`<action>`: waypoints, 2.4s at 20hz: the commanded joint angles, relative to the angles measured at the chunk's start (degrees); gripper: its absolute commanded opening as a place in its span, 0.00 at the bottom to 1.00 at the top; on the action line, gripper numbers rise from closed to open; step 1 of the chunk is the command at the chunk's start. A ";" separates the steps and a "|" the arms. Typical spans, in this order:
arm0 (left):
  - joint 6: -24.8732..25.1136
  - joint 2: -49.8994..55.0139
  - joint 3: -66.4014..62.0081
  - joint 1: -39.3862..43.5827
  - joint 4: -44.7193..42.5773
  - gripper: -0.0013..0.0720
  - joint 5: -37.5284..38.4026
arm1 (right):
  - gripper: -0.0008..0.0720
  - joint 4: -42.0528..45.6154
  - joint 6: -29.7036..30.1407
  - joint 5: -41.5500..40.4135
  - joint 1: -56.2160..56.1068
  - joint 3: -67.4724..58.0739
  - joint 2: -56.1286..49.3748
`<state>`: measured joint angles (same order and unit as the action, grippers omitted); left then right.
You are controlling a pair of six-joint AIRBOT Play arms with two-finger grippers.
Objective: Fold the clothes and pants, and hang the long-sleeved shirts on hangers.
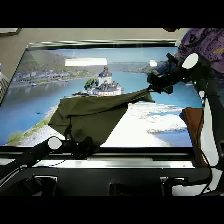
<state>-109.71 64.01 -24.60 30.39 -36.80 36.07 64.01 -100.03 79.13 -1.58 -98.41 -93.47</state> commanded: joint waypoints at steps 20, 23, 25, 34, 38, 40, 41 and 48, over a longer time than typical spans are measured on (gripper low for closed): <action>8.66 -16.96 -94.53 -34.29 -44.35 0.03 35.45 | 0.05 30.99 -7.15 -1.03 -0.02 -19.21 41.53; 6.14 -19.12 -92.74 -34.29 -45.88 0.03 35.54 | 0.05 29.83 -7.80 -1.90 -0.02 -19.21 45.05; 3.89 -17.90 -92.43 -34.29 -48.28 0.03 35.52 | 0.05 28.33 -8.04 -2.36 -0.02 -19.17 44.54; 5.64 4.85 -75.32 -34.29 -50.10 0.03 36.06 | 0.05 20.41 -9.53 -2.78 -0.04 -17.90 13.20; 6.40 23.56 -73.99 -34.23 -50.05 0.03 29.40 | 0.05 17.03 -12.26 -3.41 -0.15 -16.96 -4.37; 6.14 31.50 -74.05 -34.23 -50.01 0.03 24.15 | 0.05 16.46 -15.28 -7.45 -0.15 -16.96 -11.34; 5.14 34.27 -74.05 -34.23 -50.01 0.03 21.97 | 0.05 15.69 -16.90 -10.27 -0.15 -16.96 -14.03; 2.14 41.83 -74.23 -34.42 -44.72 0.39 19.43 | 0.08 4.13 -17.64 -20.11 -0.13 -16.96 -23.98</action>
<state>-106.94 103.22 -98.74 -3.88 -84.31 55.75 72.25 -117.10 61.80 -1.69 -115.37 -114.21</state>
